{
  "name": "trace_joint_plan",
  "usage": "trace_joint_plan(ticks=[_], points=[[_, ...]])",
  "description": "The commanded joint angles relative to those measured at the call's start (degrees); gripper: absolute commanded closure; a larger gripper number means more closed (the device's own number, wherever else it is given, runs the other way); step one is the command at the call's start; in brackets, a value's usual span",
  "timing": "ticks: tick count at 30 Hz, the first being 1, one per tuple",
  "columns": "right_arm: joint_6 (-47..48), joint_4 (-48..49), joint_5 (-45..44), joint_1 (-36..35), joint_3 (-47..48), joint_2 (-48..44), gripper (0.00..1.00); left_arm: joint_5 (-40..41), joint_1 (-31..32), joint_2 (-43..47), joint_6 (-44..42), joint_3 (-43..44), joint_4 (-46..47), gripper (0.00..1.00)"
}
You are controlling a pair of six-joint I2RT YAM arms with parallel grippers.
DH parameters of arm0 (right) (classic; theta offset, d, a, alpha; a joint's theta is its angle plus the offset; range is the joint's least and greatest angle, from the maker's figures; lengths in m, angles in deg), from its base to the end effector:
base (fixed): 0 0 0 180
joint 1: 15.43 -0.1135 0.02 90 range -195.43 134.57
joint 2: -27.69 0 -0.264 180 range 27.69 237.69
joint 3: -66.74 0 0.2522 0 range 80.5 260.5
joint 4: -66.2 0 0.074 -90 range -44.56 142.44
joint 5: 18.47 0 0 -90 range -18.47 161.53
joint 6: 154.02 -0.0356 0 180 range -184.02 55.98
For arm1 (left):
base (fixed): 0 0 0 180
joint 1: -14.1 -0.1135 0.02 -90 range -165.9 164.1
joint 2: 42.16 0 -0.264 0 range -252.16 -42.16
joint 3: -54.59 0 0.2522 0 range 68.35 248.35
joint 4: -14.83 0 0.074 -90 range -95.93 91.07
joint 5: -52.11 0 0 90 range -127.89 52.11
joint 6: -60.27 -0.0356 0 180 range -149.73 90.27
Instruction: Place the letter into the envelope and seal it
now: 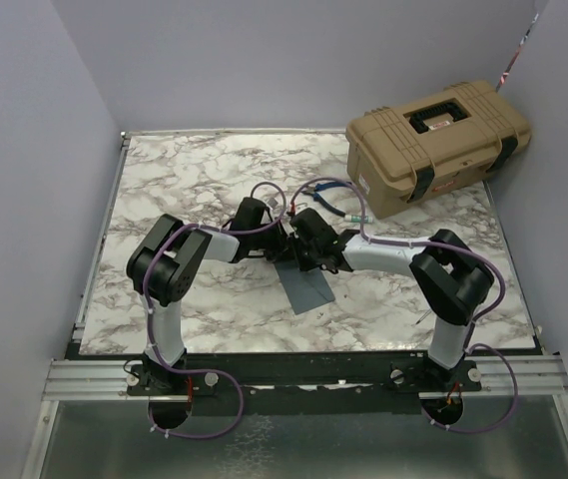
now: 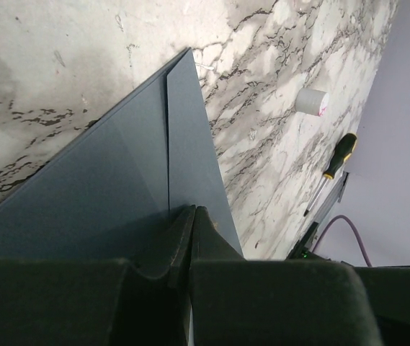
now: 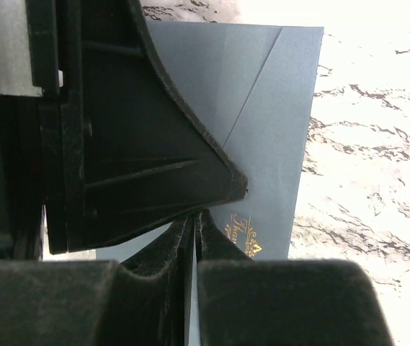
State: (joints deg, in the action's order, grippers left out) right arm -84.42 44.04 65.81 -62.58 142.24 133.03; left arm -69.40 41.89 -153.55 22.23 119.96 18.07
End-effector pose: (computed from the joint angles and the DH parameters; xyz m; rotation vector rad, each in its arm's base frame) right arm 0.2583 0.2732 0.1564 -0.5389 2.4530 0.3764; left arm 0.3169 -0.1880 0.1070 -0.2267 2.5625 -1.2683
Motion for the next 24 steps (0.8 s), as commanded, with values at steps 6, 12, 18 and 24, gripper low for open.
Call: trace_joint_plan(ticks=[6,12,18,24], points=[[0.62,-3.16,1.06,-1.6,-8.16,-3.3,0.93,6.69,-0.81,-5.4,-2.05,-3.36,-10.23,1.0],[0.7,-4.6,1.87,-1.65,-10.1,-5.04,0.93,6.91,-0.9,-5.81,-2.05,-3.28,-10.24,1.0],[-1.25,-8.65,-0.38,-1.63,-9.12,-3.5,0.93,7.16,-0.9,-5.67,-2.22,-3.58,-10.25,1.0],[-3.05,-16.88,-0.44,-1.62,-8.75,-3.77,0.93,7.26,-0.9,-5.34,-2.46,-3.87,-10.52,1.0]])
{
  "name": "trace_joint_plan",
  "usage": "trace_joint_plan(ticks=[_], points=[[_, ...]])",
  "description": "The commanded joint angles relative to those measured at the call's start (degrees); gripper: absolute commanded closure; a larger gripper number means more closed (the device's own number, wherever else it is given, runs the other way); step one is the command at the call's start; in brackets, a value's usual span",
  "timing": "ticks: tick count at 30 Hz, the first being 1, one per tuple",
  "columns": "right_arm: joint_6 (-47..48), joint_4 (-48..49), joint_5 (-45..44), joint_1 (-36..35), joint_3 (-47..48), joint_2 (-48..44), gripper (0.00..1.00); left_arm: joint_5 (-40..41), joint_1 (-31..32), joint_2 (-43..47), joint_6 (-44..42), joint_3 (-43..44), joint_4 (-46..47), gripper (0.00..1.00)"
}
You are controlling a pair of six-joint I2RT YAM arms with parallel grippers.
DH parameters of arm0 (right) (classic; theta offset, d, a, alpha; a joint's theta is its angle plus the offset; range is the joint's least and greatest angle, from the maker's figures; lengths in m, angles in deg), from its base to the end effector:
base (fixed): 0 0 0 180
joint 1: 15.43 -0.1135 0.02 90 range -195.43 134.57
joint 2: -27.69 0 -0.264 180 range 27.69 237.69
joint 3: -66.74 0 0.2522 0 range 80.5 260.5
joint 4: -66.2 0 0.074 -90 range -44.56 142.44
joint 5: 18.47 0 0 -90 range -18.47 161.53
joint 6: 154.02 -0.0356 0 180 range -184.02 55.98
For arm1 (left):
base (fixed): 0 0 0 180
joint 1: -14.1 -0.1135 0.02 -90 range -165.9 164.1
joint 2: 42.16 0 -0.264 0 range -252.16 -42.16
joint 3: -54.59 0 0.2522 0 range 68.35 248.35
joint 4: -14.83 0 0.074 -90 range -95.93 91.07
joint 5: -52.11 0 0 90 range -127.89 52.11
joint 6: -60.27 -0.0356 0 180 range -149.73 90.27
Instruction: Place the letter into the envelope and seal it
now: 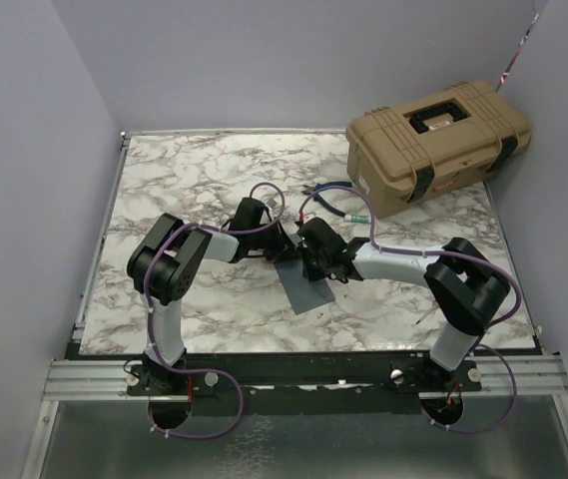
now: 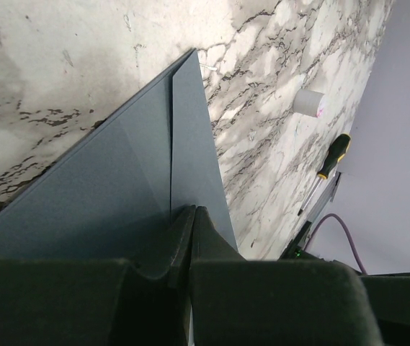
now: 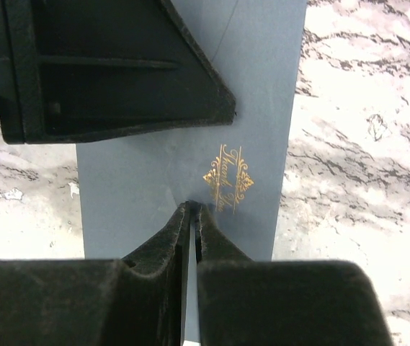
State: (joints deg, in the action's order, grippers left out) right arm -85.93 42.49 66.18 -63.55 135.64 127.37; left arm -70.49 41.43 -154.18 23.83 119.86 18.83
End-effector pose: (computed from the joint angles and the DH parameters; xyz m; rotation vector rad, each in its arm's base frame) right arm 0.2325 0.2544 0.1556 -0.5426 2.4993 0.3720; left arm 0.3182 -0.1861 0.1040 -0.2621 2.5685 -1.2966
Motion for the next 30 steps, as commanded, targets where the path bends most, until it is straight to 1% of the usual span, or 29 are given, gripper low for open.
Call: trace_joint_plan(ticks=[1,6,9,11,16,22,25,30], points=[[-1.88,-16.3,-0.74,-0.66,-2.49,1.18,0.93,8.37,-0.44,-4.65,-4.16,-3.76,-11.34,1.0],[-2.44,-20.69,-1.12,-0.67,-3.1,-2.94,0.93,8.37,-0.44,-4.47,-4.58,-3.22,-11.94,1.0],[-2.81,-20.7,-1.98,-0.66,-1.02,-5.25,0.92,8.26,-0.44,-4.26,-4.85,-2.91,-12.3,1.0],[-2.35,-19.03,-1.8,-0.66,1.26,-5.25,0.9,8.13,-0.46,-4.25,-4.97,-2.82,-12.46,1.0],[-1.11,-14.17,-3.02,-0.59,8.16,-0.97,0.86,7.85,-0.44,-4.6,-4.72,-2.8,-12.44,1.0],[-0.14,-12.38,-3.84,-0.57,14.52,7.11,0.87,7.29,-0.55,-5.04,-4.41,-2.87,-12.41,1.0],[-0.81,-12.72,-4.18,-0.57,15.55,9.15,0.89,7.24,-0.66,-5.04,-4.34,-2.99,-12.44,1.0],[-2.07,-12.5,-5.53,-0.57,14.73,9.95,0.89,7.15,-0.7,-5.05,-4.36,-3.16,-12.4,1.0]])
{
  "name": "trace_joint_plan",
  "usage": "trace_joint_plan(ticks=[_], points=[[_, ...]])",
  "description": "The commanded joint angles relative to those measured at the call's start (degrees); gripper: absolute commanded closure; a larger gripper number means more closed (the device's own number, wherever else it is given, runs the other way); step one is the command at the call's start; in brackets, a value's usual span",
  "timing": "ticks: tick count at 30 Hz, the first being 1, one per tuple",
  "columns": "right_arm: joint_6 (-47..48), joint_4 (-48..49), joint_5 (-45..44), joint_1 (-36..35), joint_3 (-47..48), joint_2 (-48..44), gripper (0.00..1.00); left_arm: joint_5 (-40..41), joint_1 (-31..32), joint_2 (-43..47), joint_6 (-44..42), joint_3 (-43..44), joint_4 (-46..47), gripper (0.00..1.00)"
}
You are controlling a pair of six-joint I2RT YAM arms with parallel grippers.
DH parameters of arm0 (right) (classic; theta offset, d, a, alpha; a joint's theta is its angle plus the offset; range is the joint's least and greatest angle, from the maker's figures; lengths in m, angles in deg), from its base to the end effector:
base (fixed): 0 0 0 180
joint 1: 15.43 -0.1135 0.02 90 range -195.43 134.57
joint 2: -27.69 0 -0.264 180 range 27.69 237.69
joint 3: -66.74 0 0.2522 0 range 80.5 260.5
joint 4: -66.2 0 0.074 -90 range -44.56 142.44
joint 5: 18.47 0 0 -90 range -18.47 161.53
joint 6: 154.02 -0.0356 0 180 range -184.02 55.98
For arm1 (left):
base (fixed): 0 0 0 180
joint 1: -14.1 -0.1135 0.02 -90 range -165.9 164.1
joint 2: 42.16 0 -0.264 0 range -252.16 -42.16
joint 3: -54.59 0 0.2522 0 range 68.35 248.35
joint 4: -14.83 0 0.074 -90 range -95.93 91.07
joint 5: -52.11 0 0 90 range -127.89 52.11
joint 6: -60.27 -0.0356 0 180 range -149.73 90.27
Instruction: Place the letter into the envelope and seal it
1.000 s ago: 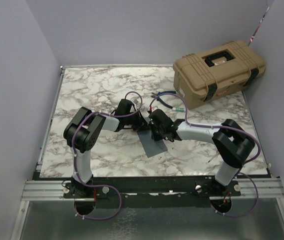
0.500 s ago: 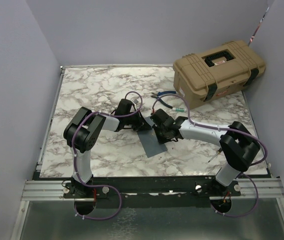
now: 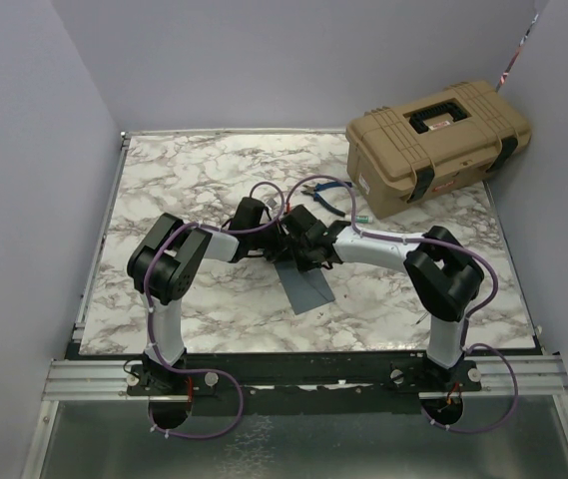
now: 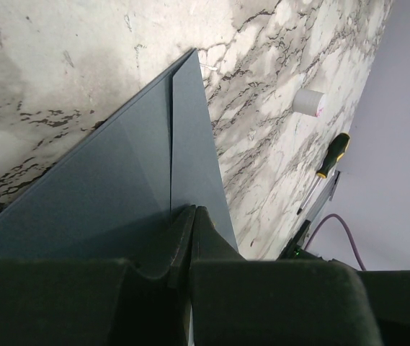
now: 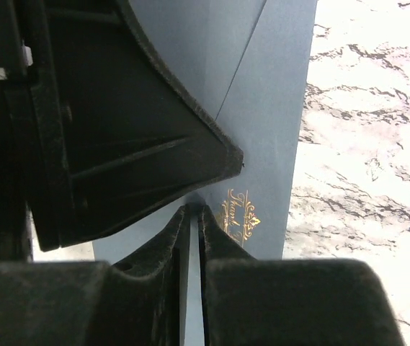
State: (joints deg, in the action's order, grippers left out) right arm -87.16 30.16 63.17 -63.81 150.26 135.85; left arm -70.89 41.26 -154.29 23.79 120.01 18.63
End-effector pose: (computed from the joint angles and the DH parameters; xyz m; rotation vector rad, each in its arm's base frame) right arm 0.2596 0.2844 0.1640 -0.5260 2.5798 0.2463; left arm 0.3190 -0.1854 0.1038 -0.2623 2.5715 -1.3019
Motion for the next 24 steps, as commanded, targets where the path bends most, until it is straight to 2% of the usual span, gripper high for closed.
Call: trace_joint_plan(ticks=[1,5,9,24], points=[[-0.97,-0.01,-2.87,-0.31,-0.08,1.59,0.88,7.51,-0.53,-5.09,-4.3,-3.32,-12.27,1.0],[-2.11,0.35,-4.1,-0.31,-1.5,1.7,0.81,7.42,-0.57,-5.2,-4.46,-3.36,-12.25,1.0],[-2.98,-0.37,-5.21,-0.31,-4.25,1.01,0.78,7.48,-0.59,-5.2,-4.56,-3.65,-12.22,1.0],[-3.32,-5.89,-0.36,-0.31,-15.6,-9.0,0.77,7.72,-0.59,-5.21,-4.74,-3.67,-12.21,1.0]])
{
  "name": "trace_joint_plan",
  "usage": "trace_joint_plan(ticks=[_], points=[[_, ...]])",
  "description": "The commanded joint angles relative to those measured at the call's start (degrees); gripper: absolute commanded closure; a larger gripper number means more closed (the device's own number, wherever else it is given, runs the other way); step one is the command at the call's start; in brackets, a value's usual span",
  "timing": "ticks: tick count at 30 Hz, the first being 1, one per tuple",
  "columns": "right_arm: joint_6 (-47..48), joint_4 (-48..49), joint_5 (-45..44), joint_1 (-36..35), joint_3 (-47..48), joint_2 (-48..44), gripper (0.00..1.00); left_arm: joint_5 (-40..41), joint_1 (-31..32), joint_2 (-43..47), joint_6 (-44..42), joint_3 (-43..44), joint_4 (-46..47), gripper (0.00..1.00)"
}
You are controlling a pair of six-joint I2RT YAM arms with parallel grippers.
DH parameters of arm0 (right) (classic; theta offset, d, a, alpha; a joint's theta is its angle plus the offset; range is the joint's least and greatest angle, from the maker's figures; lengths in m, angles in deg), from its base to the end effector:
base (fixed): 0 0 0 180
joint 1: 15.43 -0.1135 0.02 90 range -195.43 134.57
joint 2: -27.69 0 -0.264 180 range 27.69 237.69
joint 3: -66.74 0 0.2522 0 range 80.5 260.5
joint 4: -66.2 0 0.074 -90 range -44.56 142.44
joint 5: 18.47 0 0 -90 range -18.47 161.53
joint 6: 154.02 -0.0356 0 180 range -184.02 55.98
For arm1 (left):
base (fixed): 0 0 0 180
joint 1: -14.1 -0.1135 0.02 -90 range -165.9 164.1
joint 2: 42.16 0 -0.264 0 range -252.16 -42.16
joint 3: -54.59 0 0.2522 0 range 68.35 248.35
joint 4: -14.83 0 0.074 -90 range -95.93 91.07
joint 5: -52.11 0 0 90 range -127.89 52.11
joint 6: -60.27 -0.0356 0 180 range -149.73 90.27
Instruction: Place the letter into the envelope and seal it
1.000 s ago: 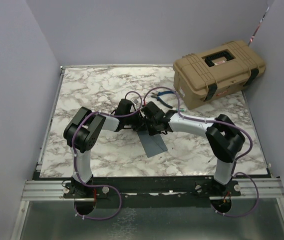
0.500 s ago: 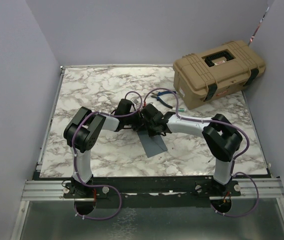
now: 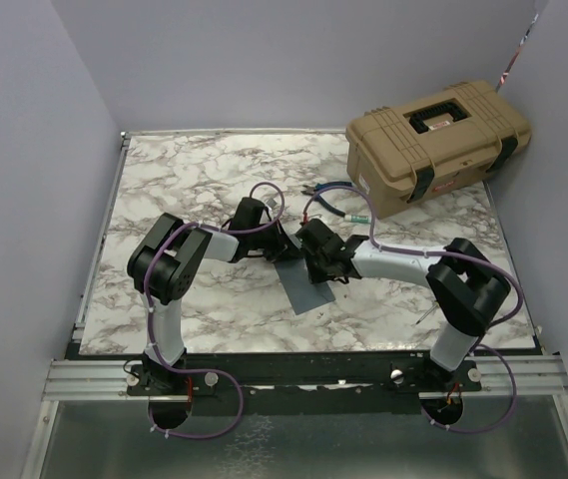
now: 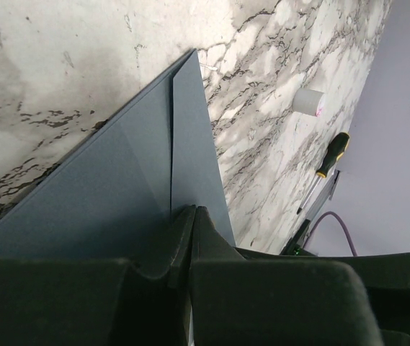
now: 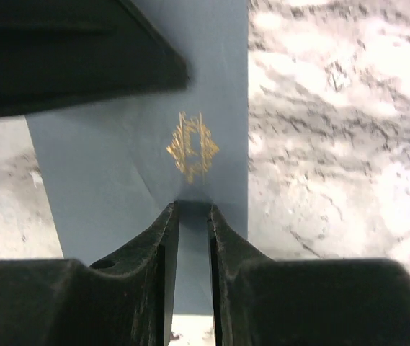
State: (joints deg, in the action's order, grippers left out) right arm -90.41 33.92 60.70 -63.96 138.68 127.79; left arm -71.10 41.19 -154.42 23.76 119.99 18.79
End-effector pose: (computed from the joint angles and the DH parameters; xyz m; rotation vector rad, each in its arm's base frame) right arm 0.2318 0.2521 0.1596 -0.4373 2.5752 0.2225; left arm 0.3192 -0.1852 0.1031 -0.2610 2.5715 -1.3054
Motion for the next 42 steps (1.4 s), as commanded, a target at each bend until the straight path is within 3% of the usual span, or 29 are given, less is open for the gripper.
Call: trace_joint_plan(ticks=[1,4,9,15,20,24,30,34,42], points=[[-0.06,-10.14,2.59,-0.16,-4.45,-1.63,0.77,7.93,-0.55,-5.0,-4.78,-3.65,-12.33,1.0],[-0.34,-11.78,3.54,-0.16,-5.1,-4.24,0.77,7.04,-0.47,-4.07,-6.25,-3.07,-12.35,1.0],[-1.14,-15.47,1.09,-0.09,4.2,-6.61,0.76,4.02,-0.29,-1.46,-8.0,0.03,-12.27,1.0],[-1.81,-14.16,-2.4,2.41,9.66,-7.87,0.75,-0.99,0.11,4.79,-8.1,4.71,-13.0,0.8],[1.65,-11.23,-3.82,6.97,9.77,-9.38,0.73,1.86,-0.01,10.59,-10.27,6.56,-19.75,0.68],[8.05,-9.95,-1.82,12.24,12.06,-8.18,0.7,8.84,-0.19,14.84,-13.66,6.65,-26.93,0.56],[22.52,-12.66,2.96,19.24,18.72,-0.33,0.59,20.66,-0.7,21.07,-16.85,6.59,-31.09,0.25],[32.44,-12.73,3.27,22.62,21.93,4.89,0.56,23.56,-1.02,23.19,-19.08,8.09,-31.47,0.04],[47.86,-17.76,6.6,25.85,29.88,13.87,0.55,23.45,-2.46,22.57,-21.24,11.91,-32.56,0.01]])
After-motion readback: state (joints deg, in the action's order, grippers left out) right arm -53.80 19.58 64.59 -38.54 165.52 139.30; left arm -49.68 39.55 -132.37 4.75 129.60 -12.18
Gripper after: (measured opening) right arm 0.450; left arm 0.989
